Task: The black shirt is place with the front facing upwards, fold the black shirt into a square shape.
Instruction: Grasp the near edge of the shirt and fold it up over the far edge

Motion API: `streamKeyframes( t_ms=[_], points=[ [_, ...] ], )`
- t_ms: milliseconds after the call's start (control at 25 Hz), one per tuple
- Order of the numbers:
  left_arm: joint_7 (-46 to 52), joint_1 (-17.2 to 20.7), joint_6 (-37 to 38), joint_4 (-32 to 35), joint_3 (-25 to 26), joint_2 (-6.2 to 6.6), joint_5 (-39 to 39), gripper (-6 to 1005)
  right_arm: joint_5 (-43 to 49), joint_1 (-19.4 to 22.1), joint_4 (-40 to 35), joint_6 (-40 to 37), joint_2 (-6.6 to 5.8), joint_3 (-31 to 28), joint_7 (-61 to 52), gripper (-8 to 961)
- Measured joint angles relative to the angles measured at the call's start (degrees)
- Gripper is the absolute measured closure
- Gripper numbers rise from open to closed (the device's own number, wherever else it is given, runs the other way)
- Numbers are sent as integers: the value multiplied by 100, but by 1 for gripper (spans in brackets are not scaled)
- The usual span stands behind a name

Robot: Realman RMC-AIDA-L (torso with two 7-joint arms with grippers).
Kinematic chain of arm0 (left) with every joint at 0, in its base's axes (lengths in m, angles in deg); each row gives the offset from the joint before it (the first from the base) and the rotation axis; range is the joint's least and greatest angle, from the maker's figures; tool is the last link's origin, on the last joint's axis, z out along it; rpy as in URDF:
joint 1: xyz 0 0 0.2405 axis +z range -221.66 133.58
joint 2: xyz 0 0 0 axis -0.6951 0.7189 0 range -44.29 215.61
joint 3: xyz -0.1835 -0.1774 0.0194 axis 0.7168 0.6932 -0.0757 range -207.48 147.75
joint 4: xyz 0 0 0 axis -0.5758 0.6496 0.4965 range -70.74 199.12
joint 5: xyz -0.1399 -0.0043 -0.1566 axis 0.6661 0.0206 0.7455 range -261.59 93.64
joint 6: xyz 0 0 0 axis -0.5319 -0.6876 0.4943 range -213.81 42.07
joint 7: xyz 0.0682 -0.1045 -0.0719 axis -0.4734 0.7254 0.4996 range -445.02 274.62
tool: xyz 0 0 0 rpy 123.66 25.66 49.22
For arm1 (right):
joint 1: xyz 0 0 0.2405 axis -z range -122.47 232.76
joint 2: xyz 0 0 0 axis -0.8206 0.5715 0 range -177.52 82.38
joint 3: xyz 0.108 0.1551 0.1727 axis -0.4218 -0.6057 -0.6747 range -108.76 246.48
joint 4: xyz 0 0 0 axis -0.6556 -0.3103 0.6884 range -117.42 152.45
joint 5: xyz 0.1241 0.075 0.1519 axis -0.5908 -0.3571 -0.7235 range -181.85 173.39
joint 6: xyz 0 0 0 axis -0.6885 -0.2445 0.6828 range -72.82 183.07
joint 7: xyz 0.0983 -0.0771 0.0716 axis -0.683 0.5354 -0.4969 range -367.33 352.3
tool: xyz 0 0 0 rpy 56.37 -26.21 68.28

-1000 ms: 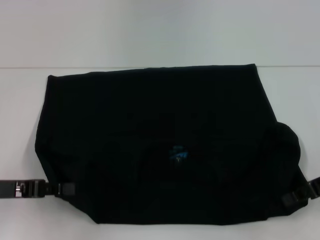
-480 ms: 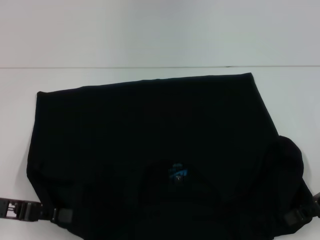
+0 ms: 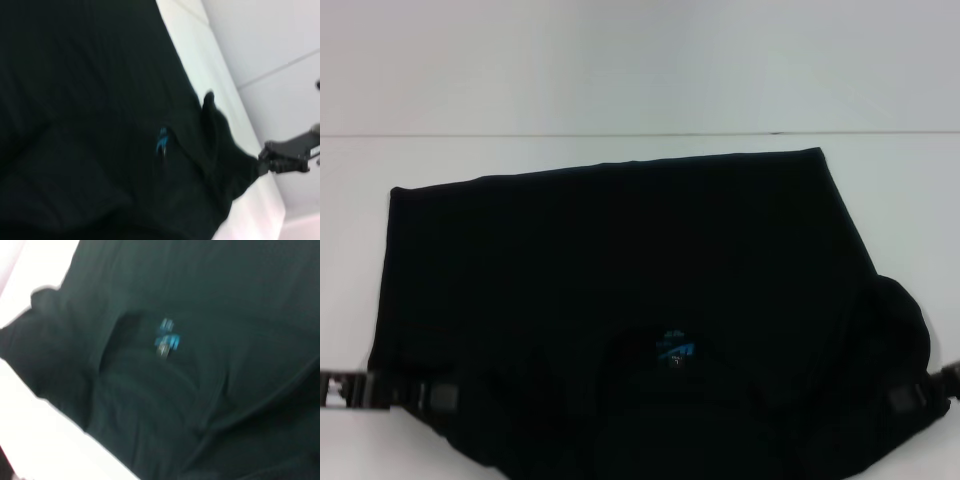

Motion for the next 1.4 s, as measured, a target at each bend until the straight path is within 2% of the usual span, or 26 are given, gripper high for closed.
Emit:
streamKeyframes(
  t_ms=[160,280,600,880,1040,1280,1400],
  points=[
    [-36,-43,-108,7,717,11,55,997,-83,-38,300,162,-145,-745,0,902],
    [-4,-71,-273,-24,979,10,159,997,-388,-27,555,361,-245,-1002,-3,902],
    [172,-88,-861,-181,1300,-109,731,996,-1239,44,960,1014,-268,-1064,-50,903],
    [212,-20,-1597,-533,1425,-154,1336,996,-1992,118,1216,1704,-195,-1089,127,903],
    [185,-17,-1926,-583,1453,-266,1475,996,-2381,127,1389,2020,-139,-1091,224,903],
    [145,-24,-2202,-577,1475,-338,1719,997,-2873,145,1526,2631,63,-1096,601,902],
    [109,-26,-2341,-581,1481,-364,1903,997,-3129,148,1544,2903,220,-1099,822,904]
  ],
)
